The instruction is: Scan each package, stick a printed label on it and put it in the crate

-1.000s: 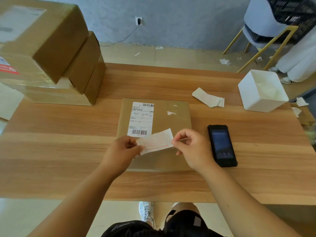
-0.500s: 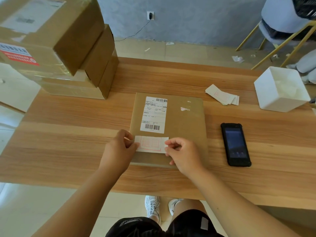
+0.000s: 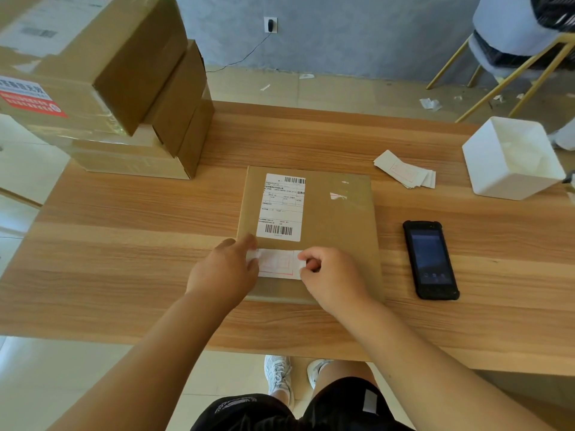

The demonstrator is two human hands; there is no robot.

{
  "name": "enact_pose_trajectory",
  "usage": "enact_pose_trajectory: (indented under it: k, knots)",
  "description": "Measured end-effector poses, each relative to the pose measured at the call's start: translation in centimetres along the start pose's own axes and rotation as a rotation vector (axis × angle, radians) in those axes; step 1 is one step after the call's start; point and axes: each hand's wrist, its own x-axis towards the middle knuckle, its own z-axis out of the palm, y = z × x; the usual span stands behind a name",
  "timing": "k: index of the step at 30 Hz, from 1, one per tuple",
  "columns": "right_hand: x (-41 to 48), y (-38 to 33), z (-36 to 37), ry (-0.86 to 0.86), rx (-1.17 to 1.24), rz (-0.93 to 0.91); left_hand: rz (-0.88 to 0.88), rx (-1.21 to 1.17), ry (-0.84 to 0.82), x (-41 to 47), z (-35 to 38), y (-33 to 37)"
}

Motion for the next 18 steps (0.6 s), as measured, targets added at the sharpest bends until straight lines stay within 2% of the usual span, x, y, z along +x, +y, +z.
enact_pose_trajectory:
  k: [2,9,14,18]
  knots:
    - [0.1,-0.1,-0.4,-0.001,-0.175,-0.056,0.028,0.027,0.042,-0.3,-0.1,-0.4]
    - [-0.2,0.5,0.8,0.000,-0.397,-0.310,0.270,0.076,0.166,-1.9,1.0,-1.7]
    - [-0.2,1.8,-0.2,0.049,-0.471,-0.292,0.163,0.122,0.148,-1.9,1.4,-2.8]
    - [-0.3,2.5,-1.6,0.053,-0.488,-0.253,0.106,0.003,0.134,-1.9,1.4,-2.9]
